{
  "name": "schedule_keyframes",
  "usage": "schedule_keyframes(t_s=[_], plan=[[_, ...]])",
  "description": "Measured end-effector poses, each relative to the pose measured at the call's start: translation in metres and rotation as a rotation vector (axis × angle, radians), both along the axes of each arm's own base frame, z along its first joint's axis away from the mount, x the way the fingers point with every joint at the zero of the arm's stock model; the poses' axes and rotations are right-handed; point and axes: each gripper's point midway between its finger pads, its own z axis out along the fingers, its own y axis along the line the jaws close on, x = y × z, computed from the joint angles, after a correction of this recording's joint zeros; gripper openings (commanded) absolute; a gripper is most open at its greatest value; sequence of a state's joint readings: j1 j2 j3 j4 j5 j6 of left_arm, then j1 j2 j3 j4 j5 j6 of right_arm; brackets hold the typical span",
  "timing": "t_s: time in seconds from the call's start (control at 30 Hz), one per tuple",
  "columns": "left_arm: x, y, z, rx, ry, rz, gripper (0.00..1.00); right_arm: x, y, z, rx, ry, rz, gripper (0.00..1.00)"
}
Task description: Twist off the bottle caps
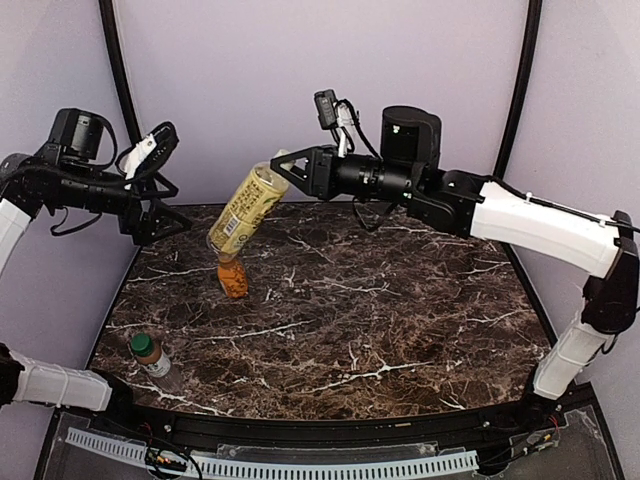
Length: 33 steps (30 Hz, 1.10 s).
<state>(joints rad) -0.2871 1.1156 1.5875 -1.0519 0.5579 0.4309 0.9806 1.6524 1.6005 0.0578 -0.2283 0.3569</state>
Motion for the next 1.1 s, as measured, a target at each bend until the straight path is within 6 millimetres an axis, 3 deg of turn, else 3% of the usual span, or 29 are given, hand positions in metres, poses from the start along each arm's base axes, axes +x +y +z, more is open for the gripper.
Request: schedule_keyframes(t_s=[0.17, 0.23, 0.4, 0.57, 0.7, 0.77, 0.97, 1.0, 1.07, 1.1], plan=[[-0.027, -0.049, -0.016, 0.203, -0.152, -0.214, 0.99, 0.007, -0.004, -0.009, 0.068, 0.056, -0.043, 0.00], [-0.029, -0.058, -0.018, 0.244, -0.198, -0.243, 0.99, 0.009, -0.004, -0.017, 0.079, 0.081, -0.057, 0.00], [-0.002, -0.071, -0.021, 0.302, -0.276, -0.206, 0.99, 0.012, -0.005, -0.014, 0.123, 0.099, -0.069, 0.00], [0.027, -0.078, -0.039, 0.363, -0.311, -0.146, 0.97, 0.010, -0.005, -0.002, 0.175, 0.090, -0.057, 0.00], [0.040, -0.081, -0.052, 0.393, -0.304, -0.115, 0.81, 0.008, -0.005, -0.001, 0.189, 0.092, -0.041, 0.00], [0.044, -0.083, -0.050, 0.381, -0.308, -0.103, 0.68, 0.007, -0.004, -0.001, 0.193, 0.094, -0.035, 0.00], [0.046, -0.086, -0.042, 0.353, -0.316, -0.087, 0.44, 0.004, -0.004, 0.005, 0.217, 0.093, -0.015, 0.00], [0.046, -0.086, -0.041, 0.350, -0.317, -0.088, 0.43, 0.004, -0.005, 0.005, 0.219, 0.092, -0.013, 0.05], [0.046, -0.086, -0.041, 0.348, -0.316, -0.088, 0.42, 0.004, -0.005, 0.006, 0.223, 0.089, -0.007, 0.48], [0.046, -0.086, -0.041, 0.350, -0.319, -0.088, 0.41, 0.004, -0.005, 0.006, 0.222, 0.089, -0.003, 0.59]])
